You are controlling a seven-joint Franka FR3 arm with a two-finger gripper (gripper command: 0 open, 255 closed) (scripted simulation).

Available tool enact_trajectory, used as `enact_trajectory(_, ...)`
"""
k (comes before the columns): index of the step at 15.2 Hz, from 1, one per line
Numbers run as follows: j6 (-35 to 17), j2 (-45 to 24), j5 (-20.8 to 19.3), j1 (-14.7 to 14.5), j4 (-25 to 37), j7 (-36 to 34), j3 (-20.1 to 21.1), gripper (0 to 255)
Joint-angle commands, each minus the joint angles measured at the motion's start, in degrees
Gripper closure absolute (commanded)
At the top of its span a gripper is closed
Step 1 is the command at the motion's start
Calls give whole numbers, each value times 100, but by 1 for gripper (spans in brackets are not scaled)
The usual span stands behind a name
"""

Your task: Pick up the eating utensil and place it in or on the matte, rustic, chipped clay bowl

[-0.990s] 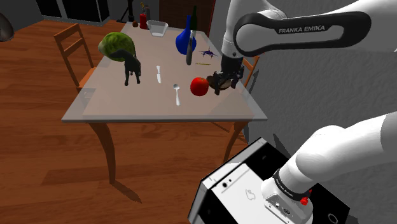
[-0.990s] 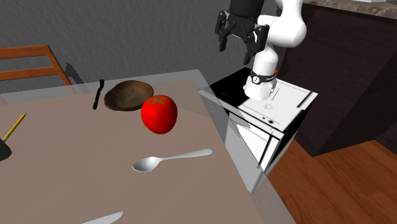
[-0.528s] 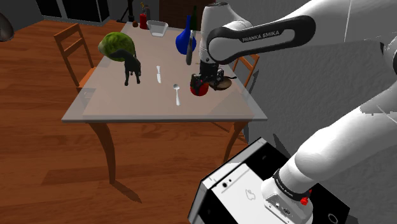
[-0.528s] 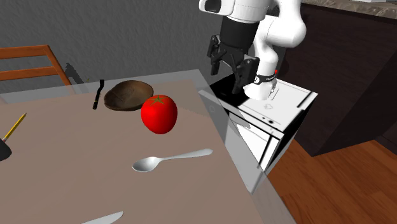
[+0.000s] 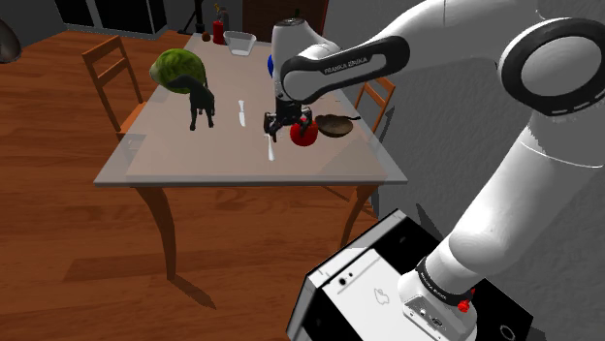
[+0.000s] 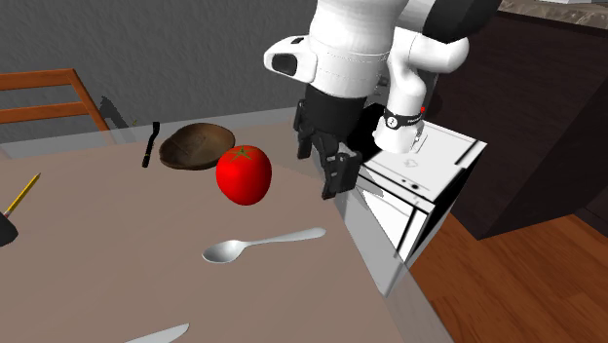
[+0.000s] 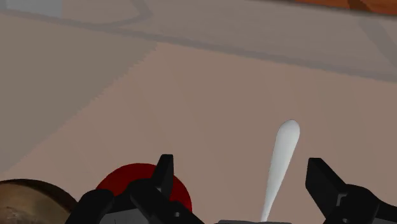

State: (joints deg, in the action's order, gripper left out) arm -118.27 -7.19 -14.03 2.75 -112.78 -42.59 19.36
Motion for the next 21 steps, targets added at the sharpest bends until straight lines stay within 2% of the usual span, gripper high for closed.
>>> enact_trajectory(1, 26, -487, -234, -78, 470, -372, -22, 0)
enact_trajectory(7, 219, -1804, -723, -379, 1923, -1098, -255, 0)
enact_trajectory(15, -235, -2041, -850, -348, 1699, -1179, -338, 0)
enact_trajectory(21, -235, -2041, -850, -348, 1699, -1179, -338, 0)
